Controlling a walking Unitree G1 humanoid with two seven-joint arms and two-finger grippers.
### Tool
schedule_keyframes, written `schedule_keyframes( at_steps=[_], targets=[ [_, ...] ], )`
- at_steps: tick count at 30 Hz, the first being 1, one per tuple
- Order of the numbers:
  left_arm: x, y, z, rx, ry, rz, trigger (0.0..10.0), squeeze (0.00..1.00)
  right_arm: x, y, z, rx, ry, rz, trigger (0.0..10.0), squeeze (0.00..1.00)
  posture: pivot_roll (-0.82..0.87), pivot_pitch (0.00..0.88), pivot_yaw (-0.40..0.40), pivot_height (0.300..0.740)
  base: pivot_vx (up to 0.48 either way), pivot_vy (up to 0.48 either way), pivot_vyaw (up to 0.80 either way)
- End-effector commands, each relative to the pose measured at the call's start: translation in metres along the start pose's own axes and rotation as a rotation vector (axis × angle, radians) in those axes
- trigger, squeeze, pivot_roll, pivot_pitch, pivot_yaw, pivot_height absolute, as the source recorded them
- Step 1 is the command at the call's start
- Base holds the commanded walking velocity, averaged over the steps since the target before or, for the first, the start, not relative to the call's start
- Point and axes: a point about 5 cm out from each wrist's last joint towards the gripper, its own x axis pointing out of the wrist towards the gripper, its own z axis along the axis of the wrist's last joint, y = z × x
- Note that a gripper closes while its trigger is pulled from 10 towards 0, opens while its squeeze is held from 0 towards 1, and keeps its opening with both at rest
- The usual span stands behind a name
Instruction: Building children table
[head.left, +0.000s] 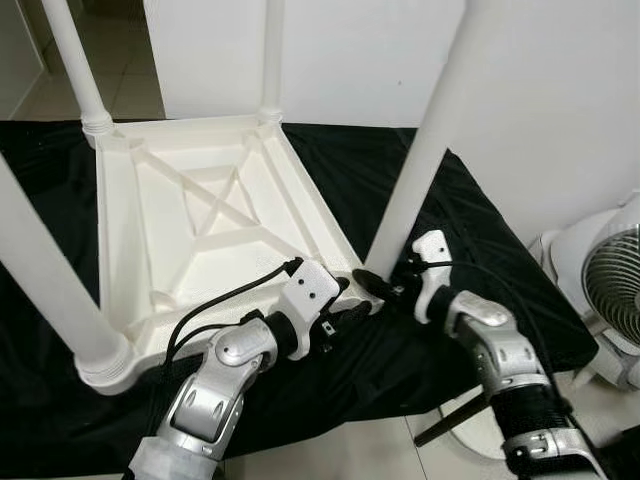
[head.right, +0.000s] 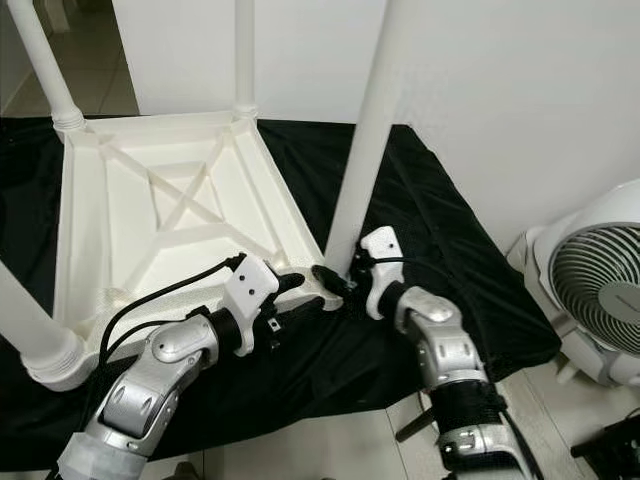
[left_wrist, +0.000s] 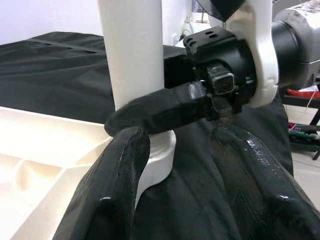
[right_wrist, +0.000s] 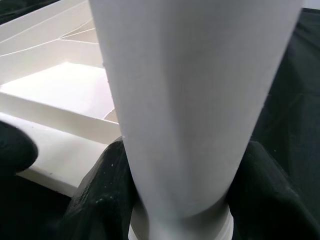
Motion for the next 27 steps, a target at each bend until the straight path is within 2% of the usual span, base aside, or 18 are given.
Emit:
schedule_keyframes(
  at_steps=[1, 3, 4, 5, 6, 8, 10, 14, 17, 22, 23, 27],
  targets=[
    [0.0, -0.001, -0.002, -0.008, 0.012, 0.025, 10.0, 0.0, 0.001, 0.0, 0.005, 0.005, -0.022, -0.066, 10.0, 0.0, 0.09, 0.0, -0.093, 0.74, 0.0, 0.0, 0.0],
    [0.001, -0.002, -0.003, -0.01, 0.012, 0.024, 10.0, 0.0, 0.001, 0.004, 0.001, 0.084, -0.026, -0.24, 10.0, 0.0, 0.09, 0.0, -0.097, 0.74, 0.0, 0.0, 0.0],
    [0.001, -0.002, -0.003, -0.01, 0.012, 0.024, 10.0, 0.0, 0.001, 0.004, 0.001, 0.084, -0.026, -0.24, 10.0, 0.0, 0.09, 0.0, -0.097, 0.74, 0.0, 0.0, 0.0],
    [0.001, -0.002, -0.003, -0.011, 0.012, 0.024, 10.0, 0.0, -0.001, 0.004, -0.002, 0.122, -0.021, -0.321, 10.0, 0.0, 0.09, 0.0, -0.098, 0.74, 0.0, 0.0, 0.0],
    [0.001, -0.003, -0.003, -0.011, 0.012, 0.023, 10.0, 0.0, -0.003, 0.004, -0.004, 0.134, -0.015, -0.409, 10.0, 0.0, 0.09, 0.0, -0.1, 0.74, 0.0, 0.0, 0.0],
    [0.001, -0.003, -0.003, -0.011, 0.012, 0.023, 10.0, 0.0, -0.003, 0.004, -0.004, 0.134, -0.015, -0.409, 10.0, 0.0, 0.09, 0.0, -0.1, 0.74, 0.0, 0.0, 0.0],
    [0.001, -0.003, -0.003, -0.01, 0.012, 0.019, 10.0, 0.0, -0.01, 0.003, -0.008, 0.151, -0.013, -0.587, 10.0, 0.0, 0.09, 0.0, -0.1, 0.74, 0.0, 0.0, 0.0],
    [0.002, -0.004, -0.003, -0.009, 0.012, 0.015, 10.0, 0.0, -0.014, 0.005, -0.01, 0.155, -0.01, -0.683, 10.0, 0.0, 0.08, 0.0, -0.099, 0.74, 0.0, 0.0, 0.0],
    [0.002, -0.003, -0.003, -0.006, 0.012, 0.012, 10.0, 0.0, -0.015, 0.012, -0.009, 0.17, -0.015, -0.758, 10.0, 0.0, 0.09, 0.0, -0.1, 0.74, 0.0, 0.0, 0.0],
    [0.003, -0.003, -0.003, -0.002, 0.012, 0.009, 10.0, 0.0, -0.013, 0.017, -0.007, 0.183, -0.017, -0.755, 10.0, 0.0, 0.09, 0.0, -0.098, 0.74, 0.0, 0.0, 0.0],
    [0.003, -0.003, -0.003, -0.001, 0.012, 0.008, 10.0, 0.0, -0.013, 0.015, -0.007, 0.182, -0.019, -0.76, 10.0, 1.0, 0.09, 0.0, -0.099, 0.74, 0.0, 0.0, 0.0],
    [0.003, -0.003, -0.003, 0.001, 0.012, 0.006, 10.0, 0.0, -0.014, 0.01, -0.004, 0.176, -0.03, -0.754, 10.0, 1.0, 0.09, 0.0, -0.1, 0.74, 0.0, 0.0, 0.0]
  ],
)
